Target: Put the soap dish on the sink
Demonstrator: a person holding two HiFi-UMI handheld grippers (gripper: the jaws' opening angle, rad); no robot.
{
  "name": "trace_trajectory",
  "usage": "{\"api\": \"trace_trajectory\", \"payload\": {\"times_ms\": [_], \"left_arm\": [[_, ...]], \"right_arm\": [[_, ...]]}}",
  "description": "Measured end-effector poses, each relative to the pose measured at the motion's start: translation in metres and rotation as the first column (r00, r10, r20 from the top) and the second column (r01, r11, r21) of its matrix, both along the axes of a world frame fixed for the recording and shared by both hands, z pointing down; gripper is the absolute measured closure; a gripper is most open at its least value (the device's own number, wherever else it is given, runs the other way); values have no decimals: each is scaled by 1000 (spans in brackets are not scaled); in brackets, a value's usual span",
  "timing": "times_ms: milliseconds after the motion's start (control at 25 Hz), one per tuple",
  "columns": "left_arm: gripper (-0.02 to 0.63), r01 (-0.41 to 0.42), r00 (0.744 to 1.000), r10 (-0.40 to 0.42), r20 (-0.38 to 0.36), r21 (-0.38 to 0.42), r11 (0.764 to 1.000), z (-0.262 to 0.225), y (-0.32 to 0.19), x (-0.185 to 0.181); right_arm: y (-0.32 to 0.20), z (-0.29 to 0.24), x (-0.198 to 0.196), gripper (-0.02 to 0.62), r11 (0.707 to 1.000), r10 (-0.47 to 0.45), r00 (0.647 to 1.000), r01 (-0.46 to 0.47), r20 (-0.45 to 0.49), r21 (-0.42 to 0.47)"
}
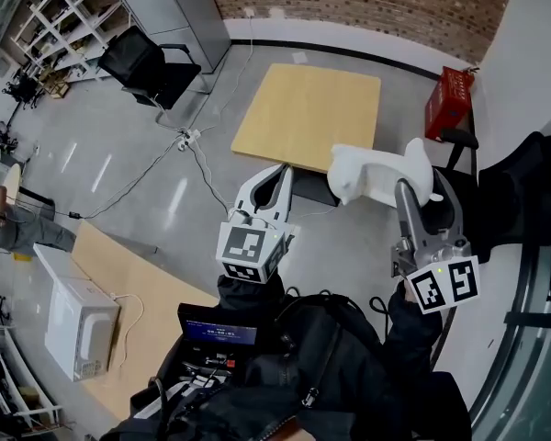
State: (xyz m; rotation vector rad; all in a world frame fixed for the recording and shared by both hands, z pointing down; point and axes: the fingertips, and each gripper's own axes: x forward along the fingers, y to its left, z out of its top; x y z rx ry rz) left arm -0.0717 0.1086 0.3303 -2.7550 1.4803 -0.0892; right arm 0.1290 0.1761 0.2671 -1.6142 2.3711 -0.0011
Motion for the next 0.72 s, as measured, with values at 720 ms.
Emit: {"api": "trace_trajectory", "payload": {"times_ms": [720], "left_arm": [[603, -10, 1000, 11, 20, -56, 998, 28, -14, 10]], "right_arm": [[-16, 28, 8, 350, 999, -1, 1000, 2, 19, -52]]}}
